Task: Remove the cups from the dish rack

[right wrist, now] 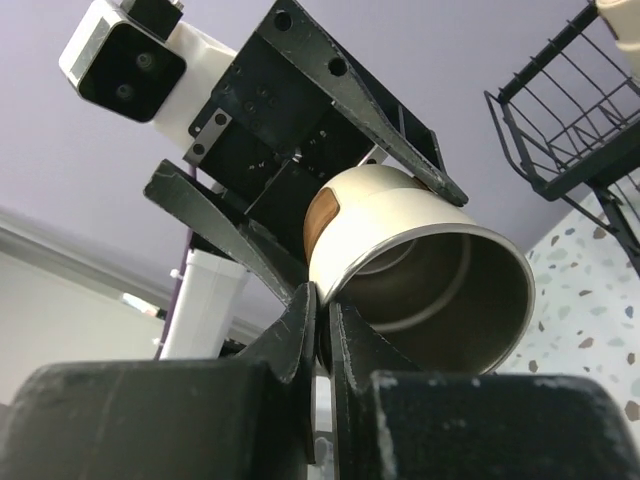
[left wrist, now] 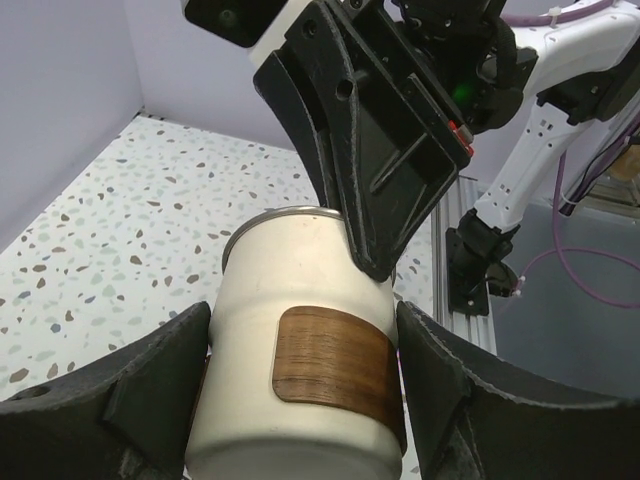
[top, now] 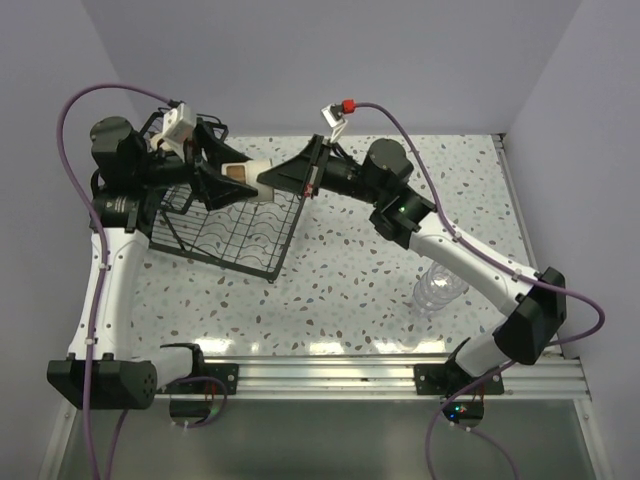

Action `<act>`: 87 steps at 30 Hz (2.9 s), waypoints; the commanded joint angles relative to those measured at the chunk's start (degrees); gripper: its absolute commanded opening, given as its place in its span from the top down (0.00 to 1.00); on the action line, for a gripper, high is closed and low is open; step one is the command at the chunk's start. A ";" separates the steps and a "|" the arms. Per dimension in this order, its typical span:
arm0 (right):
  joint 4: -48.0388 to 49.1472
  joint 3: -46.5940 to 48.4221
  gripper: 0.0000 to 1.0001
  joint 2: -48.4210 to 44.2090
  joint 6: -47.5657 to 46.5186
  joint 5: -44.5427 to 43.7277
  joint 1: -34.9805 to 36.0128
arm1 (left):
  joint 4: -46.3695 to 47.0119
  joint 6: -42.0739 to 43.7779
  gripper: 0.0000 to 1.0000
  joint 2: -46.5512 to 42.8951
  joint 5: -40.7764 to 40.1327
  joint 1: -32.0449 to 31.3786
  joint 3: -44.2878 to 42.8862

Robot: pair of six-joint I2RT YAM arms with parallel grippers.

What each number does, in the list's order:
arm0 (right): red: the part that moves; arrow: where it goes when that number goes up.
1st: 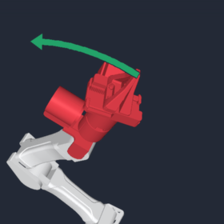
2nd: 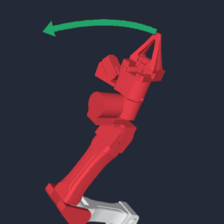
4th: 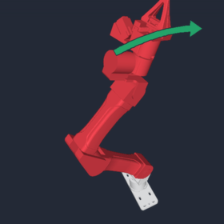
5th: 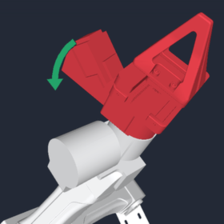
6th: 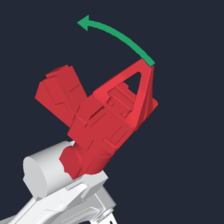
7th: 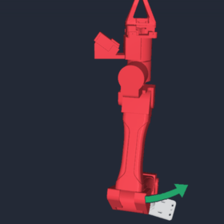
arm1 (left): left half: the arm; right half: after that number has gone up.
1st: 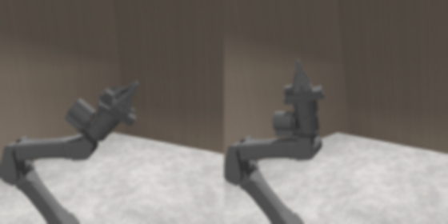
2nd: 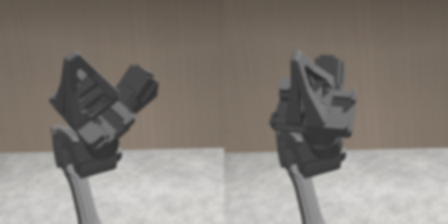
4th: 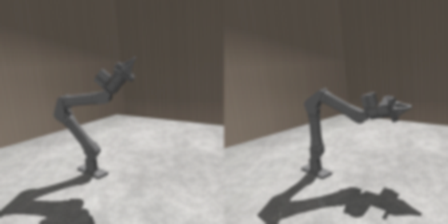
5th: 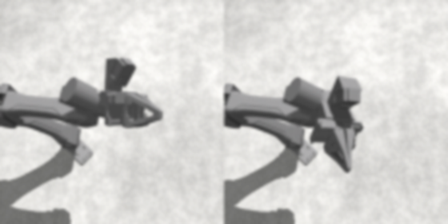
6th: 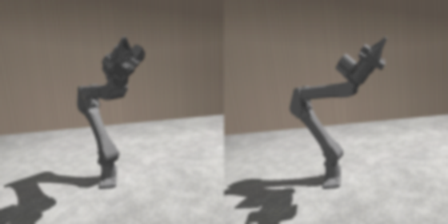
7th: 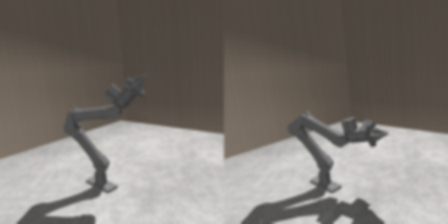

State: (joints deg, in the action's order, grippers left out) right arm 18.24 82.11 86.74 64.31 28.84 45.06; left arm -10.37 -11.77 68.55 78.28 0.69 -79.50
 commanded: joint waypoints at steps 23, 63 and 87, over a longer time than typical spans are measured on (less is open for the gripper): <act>-65.85 3.23 1.00 -8.88 -47.60 -29.71 1.43 | -29.35 22.84 0.00 2.99 -28.67 0.98 -9.08; -63.32 -8.72 0.62 11.44 -41.63 -38.78 19.28 | -37.79 34.88 0.00 13.01 -62.90 9.33 -19.02; -59.99 -6.96 0.22 -16.16 -44.98 -43.26 20.07 | -48.43 39.98 0.00 22.41 -59.12 9.33 -28.16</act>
State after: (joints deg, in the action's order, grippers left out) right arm -43.33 77.14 69.41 20.51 -11.53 64.86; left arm -56.53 27.27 89.32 18.11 9.74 -104.84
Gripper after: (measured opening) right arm 0.779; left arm 0.997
